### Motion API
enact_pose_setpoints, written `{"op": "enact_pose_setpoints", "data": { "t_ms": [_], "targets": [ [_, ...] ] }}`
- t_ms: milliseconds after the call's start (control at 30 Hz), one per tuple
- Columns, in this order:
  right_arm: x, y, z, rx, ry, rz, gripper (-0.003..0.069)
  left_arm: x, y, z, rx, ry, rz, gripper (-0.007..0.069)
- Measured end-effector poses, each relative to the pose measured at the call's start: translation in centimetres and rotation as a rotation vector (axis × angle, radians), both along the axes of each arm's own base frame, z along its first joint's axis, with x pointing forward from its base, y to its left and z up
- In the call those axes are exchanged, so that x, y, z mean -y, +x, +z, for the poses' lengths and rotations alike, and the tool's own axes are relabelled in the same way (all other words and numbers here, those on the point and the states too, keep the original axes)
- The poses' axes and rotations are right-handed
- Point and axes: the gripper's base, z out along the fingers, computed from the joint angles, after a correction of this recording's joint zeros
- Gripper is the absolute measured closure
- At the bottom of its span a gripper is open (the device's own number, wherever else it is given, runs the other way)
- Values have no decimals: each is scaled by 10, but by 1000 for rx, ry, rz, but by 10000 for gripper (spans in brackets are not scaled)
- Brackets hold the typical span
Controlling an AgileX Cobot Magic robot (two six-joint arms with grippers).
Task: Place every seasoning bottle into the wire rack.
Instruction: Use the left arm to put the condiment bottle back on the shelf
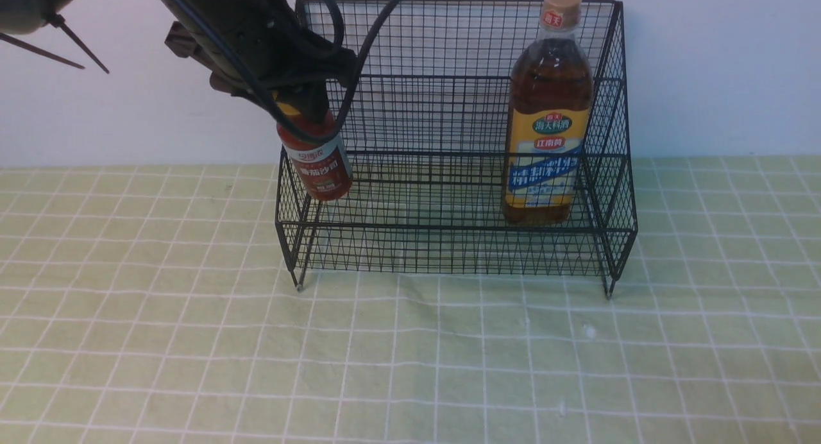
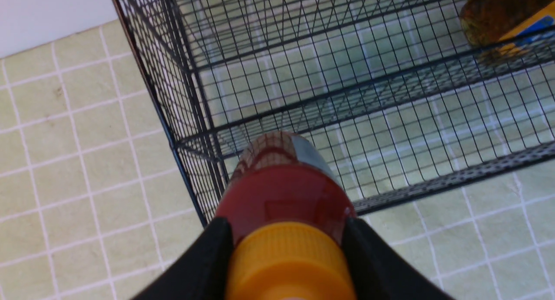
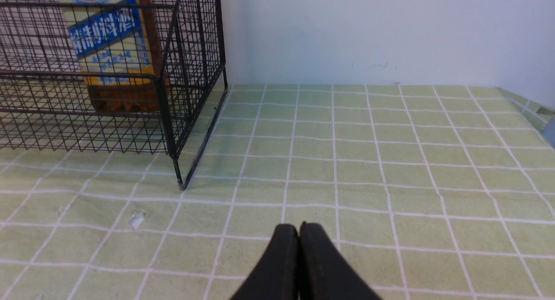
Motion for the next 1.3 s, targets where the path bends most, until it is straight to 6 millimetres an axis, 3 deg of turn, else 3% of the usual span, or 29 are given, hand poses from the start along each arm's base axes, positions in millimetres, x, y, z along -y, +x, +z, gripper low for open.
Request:
{"op": "enact_pose_setpoints", "data": {
  "t_ms": [700,933,1067,1167,1300],
  "targets": [
    [0,0,0,0,-1,0,673,17,45,-87,-146,57,-9,337],
    [0,0,0,0,-2,0,673,17,45,-86,-142,57,-11,334],
    [0,0,0,0,-2,0,673,16,44,-86,-150,61,-8,252],
    [0,0,0,0,-2,0,673,15,39,-75,-136,53,-4,212],
    [0,0,0,0,-2,0,673,10,28,-51,-100,39,1,226]
  ]
}}
